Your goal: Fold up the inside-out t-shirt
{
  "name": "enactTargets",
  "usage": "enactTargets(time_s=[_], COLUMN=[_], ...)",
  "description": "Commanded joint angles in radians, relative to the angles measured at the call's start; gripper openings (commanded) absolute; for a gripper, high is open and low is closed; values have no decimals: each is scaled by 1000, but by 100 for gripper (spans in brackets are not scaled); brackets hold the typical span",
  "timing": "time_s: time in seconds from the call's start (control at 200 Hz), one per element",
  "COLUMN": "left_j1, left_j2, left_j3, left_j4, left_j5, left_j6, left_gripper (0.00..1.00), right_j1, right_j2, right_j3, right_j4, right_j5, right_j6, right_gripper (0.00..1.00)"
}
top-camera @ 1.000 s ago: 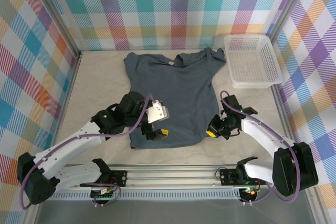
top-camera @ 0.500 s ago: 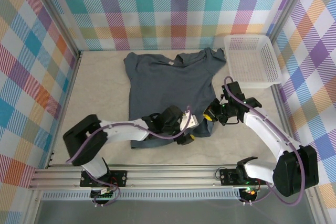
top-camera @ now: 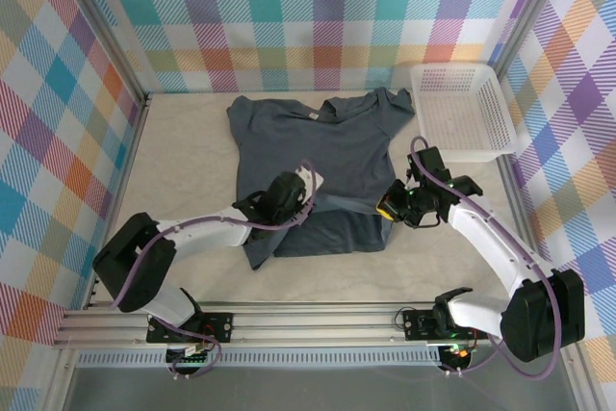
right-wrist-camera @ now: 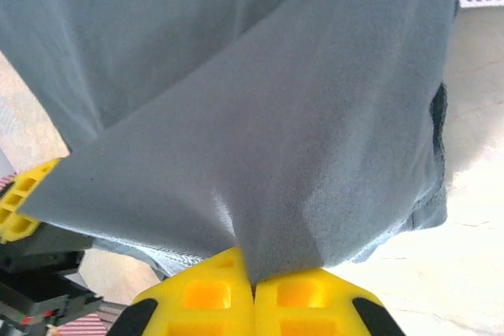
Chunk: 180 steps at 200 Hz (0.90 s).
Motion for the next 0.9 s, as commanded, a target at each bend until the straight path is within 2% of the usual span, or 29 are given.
enactTargets(time_s=[0.0, 0.035, 0.09, 0.13, 0.185, 0.225, 0.33, 0.415, 0.53, 0.615, 0.68, 0.81, 0.895], left_j1=[-10, -9, -8, -6, -2, -2, -1, 9, 29, 30, 31, 31, 31], left_j2=[-18, -16, -22, -27, -37, -42, -50, -40, -9, 7, 11, 11, 3], left_j3=[42, 54, 68, 87, 126, 161, 222, 277, 365, 410, 435, 495, 550], left_j4=[-7, -12, -16, -35, -82, -110, -168, -236, -309, -317, -315, -362, -434], left_j5=[166, 169, 154, 157, 190, 211, 205, 170, 145, 146, 155, 181, 236], left_j6=[-105, -124, -149, -165, -178, -190, -215, -228, -269, -278, -284, -304, -311], left_gripper=[0, 0, 0, 0, 0, 0, 0, 0, 0, 0, 0, 0, 0], right_j1=[3, 4, 12, 36, 100, 170, 338, 443, 499, 531, 541, 541, 523], right_j2=[20, 15, -7, -31, -69, -93, -103, -68, 34, 168, 290, 584, 712], right_j3=[55, 56, 46, 30, -6, -43, -149, -253, -388, -392, -398, -378, -287], right_j4=[-14, -4, 32, 90, 209, 307, 594, 863, 1255, 1405, 1558, 2008, 2078], right_j5=[-24, -17, 0, 2, -1, 59, 215, 313, 425, 514, 583, 764, 846], right_j6=[-109, -131, -167, -216, -330, -404, -590, -798, -1042, -1242, -1386, -1721, -1854], right_gripper=[8, 14, 39, 51, 54, 55, 46, 34, 12, 2, 0, 0, 0])
